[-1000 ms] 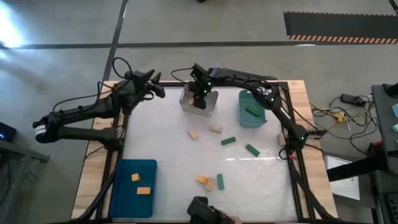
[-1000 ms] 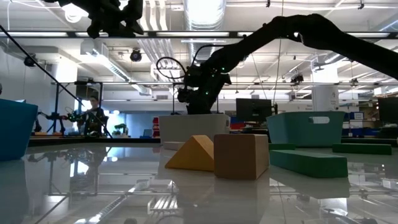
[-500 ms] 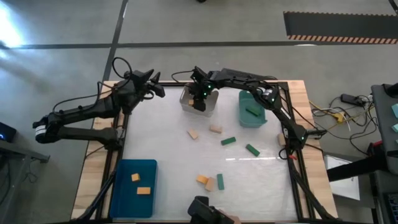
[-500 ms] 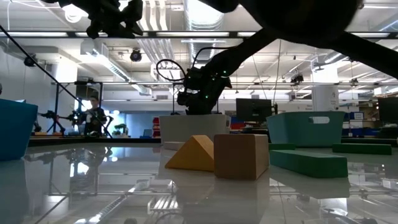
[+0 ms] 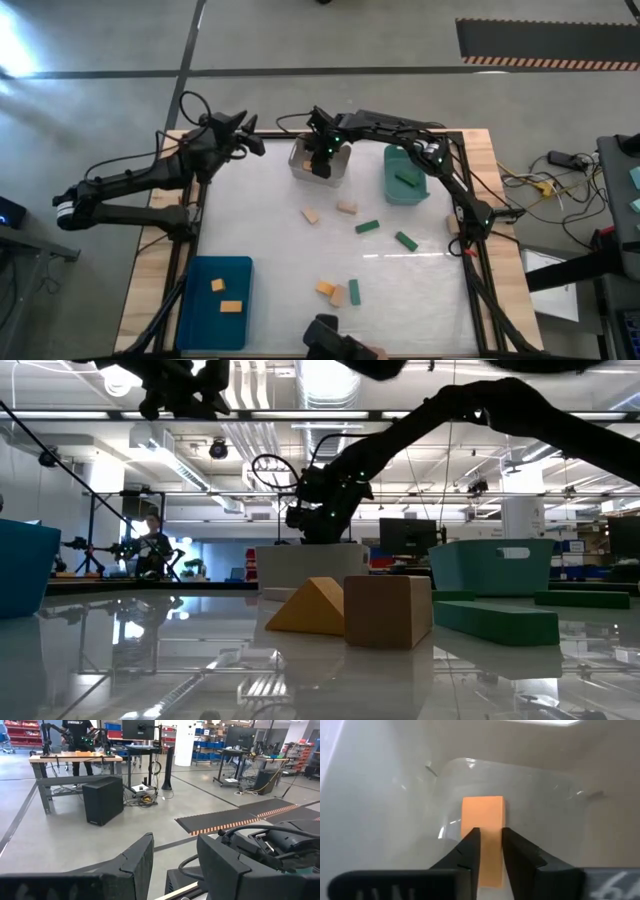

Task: Sort & place blocks by color
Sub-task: Put the yellow block into the blue bin

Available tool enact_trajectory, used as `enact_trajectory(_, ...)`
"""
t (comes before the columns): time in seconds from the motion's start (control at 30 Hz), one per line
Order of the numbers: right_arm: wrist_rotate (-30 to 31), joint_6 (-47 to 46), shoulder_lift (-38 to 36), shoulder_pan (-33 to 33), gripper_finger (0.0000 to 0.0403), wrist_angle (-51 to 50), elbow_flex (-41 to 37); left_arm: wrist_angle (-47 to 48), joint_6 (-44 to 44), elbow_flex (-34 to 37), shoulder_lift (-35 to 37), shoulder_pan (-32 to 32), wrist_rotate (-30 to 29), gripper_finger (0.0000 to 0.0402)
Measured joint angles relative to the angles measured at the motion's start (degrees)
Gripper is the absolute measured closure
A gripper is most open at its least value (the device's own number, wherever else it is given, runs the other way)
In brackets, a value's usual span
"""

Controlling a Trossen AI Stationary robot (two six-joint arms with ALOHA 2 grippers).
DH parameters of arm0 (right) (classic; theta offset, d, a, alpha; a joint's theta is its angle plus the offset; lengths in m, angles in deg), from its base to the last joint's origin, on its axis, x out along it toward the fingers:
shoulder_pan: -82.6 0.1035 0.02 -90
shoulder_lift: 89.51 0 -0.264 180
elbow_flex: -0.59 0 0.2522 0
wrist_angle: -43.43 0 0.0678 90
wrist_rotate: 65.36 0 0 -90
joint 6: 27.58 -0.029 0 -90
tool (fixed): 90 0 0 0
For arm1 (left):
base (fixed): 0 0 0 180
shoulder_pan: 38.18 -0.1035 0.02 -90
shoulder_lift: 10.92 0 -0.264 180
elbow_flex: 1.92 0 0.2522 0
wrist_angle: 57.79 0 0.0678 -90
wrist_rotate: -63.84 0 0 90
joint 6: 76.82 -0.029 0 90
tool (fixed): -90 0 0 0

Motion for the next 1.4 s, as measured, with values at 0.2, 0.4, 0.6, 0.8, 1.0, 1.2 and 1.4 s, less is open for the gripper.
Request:
enact_trajectory(0.2,0.9,-0.3,0.3,0.0,0.0381,-1.6,2.7,0.0,-0.1,-0.3,0.0,0.1,0.3,0.0265)
enact_trajectory(0.4,2.4,-0.3,0.3,0.0,0.0394,-4.2,5.8,0.0,0.2,-0.4,0.0,0.2,0.5,0.0265)
enact_trajectory(0.6,3.0,-0.2,0.3,0.0,0.0394,-7.4,8.5,0.0,0.2,-0.5,0.0,0.3,0.7,0.0265)
enact_trajectory(0.8,-2.1,-0.9,0.4,0.0,0.0394,-7.8,8.1,0.0,0.3,-0.5,0.1,0.3,1.3,0.0265)
enact_trajectory(1.0,-0.8,-0.4,1.5,0.0,0.0394,-7.8,6.2,0.0,0.3,-0.5,0.1,0.3,1.3,0.0265)
enact_trajectory(1.2,4.2,-0.5,1.5,0.0,0.0394,-7.6,5.9,0.0,0.2,-0.5,0.1,0.3,1.3,0.0265)
enact_trajectory(1.4,6.4,-0.5,1.1,0.0,0.0394,-7.9,6.9,0.0,0.2,-0.5,0.1,0.3,1.3,0.0265)
